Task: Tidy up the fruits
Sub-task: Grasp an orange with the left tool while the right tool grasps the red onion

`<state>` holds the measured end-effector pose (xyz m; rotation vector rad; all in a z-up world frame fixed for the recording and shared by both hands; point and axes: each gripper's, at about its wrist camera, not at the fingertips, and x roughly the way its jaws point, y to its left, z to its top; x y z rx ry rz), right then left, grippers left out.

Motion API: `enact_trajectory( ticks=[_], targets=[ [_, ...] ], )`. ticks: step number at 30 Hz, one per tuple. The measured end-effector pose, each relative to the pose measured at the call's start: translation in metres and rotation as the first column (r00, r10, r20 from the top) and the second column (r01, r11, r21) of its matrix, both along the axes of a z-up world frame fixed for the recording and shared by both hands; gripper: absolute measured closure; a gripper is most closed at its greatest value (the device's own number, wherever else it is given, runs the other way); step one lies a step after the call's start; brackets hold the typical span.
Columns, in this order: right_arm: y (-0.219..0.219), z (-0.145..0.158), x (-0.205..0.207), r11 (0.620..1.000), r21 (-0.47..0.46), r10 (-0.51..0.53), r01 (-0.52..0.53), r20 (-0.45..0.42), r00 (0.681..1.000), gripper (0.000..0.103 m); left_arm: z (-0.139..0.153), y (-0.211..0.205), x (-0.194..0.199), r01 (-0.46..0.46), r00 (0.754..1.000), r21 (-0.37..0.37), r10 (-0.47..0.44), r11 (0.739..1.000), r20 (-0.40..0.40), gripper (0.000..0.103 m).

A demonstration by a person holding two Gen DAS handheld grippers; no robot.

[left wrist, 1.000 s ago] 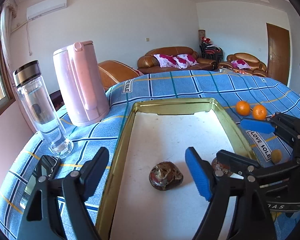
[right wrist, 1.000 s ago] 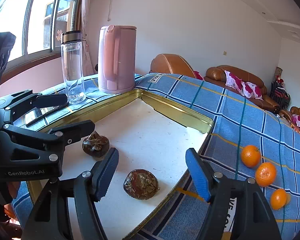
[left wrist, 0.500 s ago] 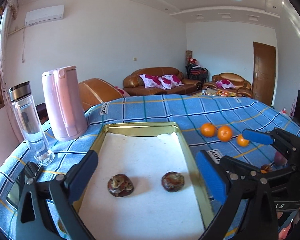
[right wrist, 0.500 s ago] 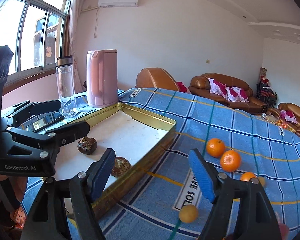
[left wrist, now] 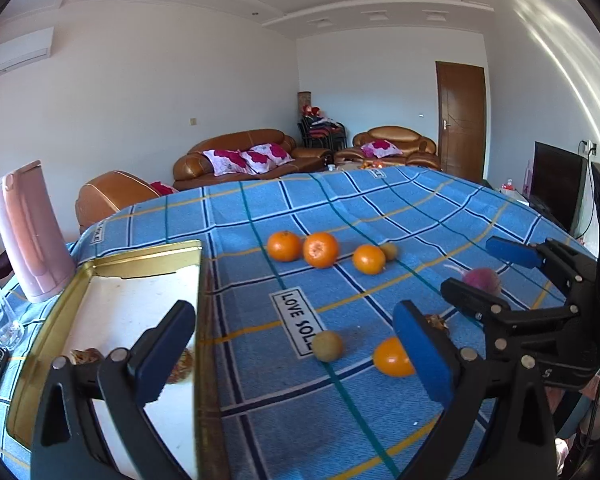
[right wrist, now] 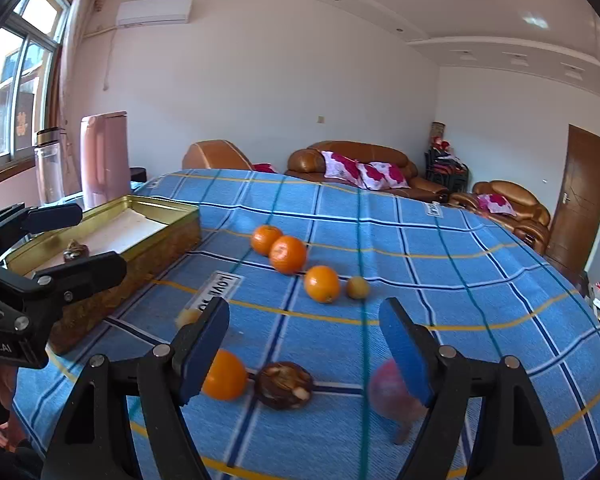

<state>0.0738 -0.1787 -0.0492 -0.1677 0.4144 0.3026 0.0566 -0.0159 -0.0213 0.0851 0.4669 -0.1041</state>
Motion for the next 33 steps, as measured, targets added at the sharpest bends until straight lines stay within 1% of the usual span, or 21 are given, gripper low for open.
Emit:
enact_trajectory(
  ticks=[3,5,6,7,8,10,12,13,15,16,17,18,20,22,24,26,28,29,31,33],
  targets=[
    [-0.024,-0.009,0.005,0.991,-0.009,-0.136,0.136,-0.011,0.991,0.024,-0.009,-0.012,0.008,0.016,0.999,-0.017,-0.016,1.000,-0.036,0.002],
    [-0.040,-0.010,0.008,0.987,0.035,-0.156,0.158,-0.041,0.987,0.024,-0.014,-0.018,0.011,0.032,0.998,-0.034,-0.034,0.999,-0.055,0.002],
    [-0.045,-0.010,0.011,0.985,0.040,-0.167,0.169,-0.047,0.985,0.024,-0.016,-0.023,0.013,0.042,0.997,-0.037,-0.045,0.998,-0.065,0.002],
    [-0.047,-0.010,0.013,0.983,0.024,-0.181,0.183,-0.053,0.982,0.024,-0.019,-0.027,0.013,0.054,0.996,-0.033,-0.056,0.998,-0.076,0.002],
    [-0.049,-0.012,0.018,0.983,0.014,-0.184,0.185,-0.074,0.980,0.024,-0.021,-0.031,0.014,0.065,0.994,-0.029,-0.067,0.998,-0.083,0.002],
    [-0.054,-0.016,0.026,0.987,0.045,-0.149,0.157,-0.140,0.979,0.024,-0.026,-0.037,0.018,0.078,0.992,-0.023,-0.080,0.997,-0.102,0.003],
    [-0.057,-0.020,0.030,0.986,0.050,-0.146,0.157,-0.181,0.973,0.025,-0.030,-0.043,0.021,0.100,0.987,-0.021,-0.102,0.995,-0.125,0.003],
    [-0.056,-0.022,0.031,0.988,0.048,-0.136,0.148,-0.196,0.971,0.025,-0.031,-0.045,0.021,0.104,0.986,-0.008,-0.104,0.995,-0.131,0.005],
    [-0.054,-0.024,0.033,0.990,0.037,-0.124,0.135,-0.212,0.969,0.025,-0.031,-0.046,0.020,0.112,0.986,-0.011,-0.113,0.994,-0.126,0.005],
    [-0.052,-0.025,0.033,0.991,0.027,-0.122,0.131,-0.216,0.969,0.026,-0.032,-0.046,0.021,0.120,0.984,-0.009,-0.120,0.993,-0.132,0.005],
    [-0.050,-0.027,0.035,0.992,0.017,-0.120,0.127,-0.224,0.967,0.032,-0.033,-0.048,0.022,0.135,0.980,-0.003,-0.134,0.991,-0.146,0.005],
    [-0.049,-0.029,0.037,0.992,0.010,-0.117,0.123,-0.238,0.964,0.040,-0.035,-0.051,0.023,0.159,0.974,0.004,-0.156,0.987,-0.163,0.007],
    [-0.049,-0.031,0.041,0.994,0.011,-0.102,0.109,-0.268,0.958,0.046,-0.039,-0.057,0.027,0.199,0.962,0.016,-0.192,0.980,-0.196,0.010],
    [-0.050,-0.031,0.042,0.994,0.020,-0.100,0.110,-0.283,0.954,0.046,-0.041,-0.059,0.029,0.212,0.954,0.020,-0.202,0.977,-0.220,0.016],
    [-0.050,-0.032,0.042,0.994,0.019,-0.095,0.105,-0.289,0.953,0.046,-0.044,-0.060,0.032,0.222,0.946,0.017,-0.212,0.975,-0.244,0.020],
    [-0.049,-0.032,0.041,0.995,0.009,-0.094,0.101,-0.290,0.953,0.046,-0.046,-0.058,0.035,0.214,0.942,0.001,-0.206,0.977,-0.265,0.024],
    [-0.049,-0.032,0.041,0.995,0.010,-0.094,0.101,-0.290,0.952,0.046,-0.048,-0.056,0.039,0.213,0.934,-0.018,-0.209,0.977,-0.290,0.033],
    [-0.048,-0.032,0.042,0.995,0.011,-0.094,0.101,-0.291,0.952,0.046,-0.050,-0.055,0.041,0.212,0.930,-0.026,-0.210,0.977,-0.302,0.035],
    [-0.048,-0.032,0.042,0.995,0.010,-0.094,0.101,-0.291,0.952,0.046,-0.052,-0.055,0.043,0.214,0.925,-0.034,-0.214,0.976,-0.315,0.043],
    [-0.048,-0.033,0.042,0.995,0.002,-0.097,0.102,-0.295,0.951,0.046,-0.053,-0.056,0.043,0.221,0.920,-0.042,-0.222,0.974,-0.323,0.048]
  ],
)
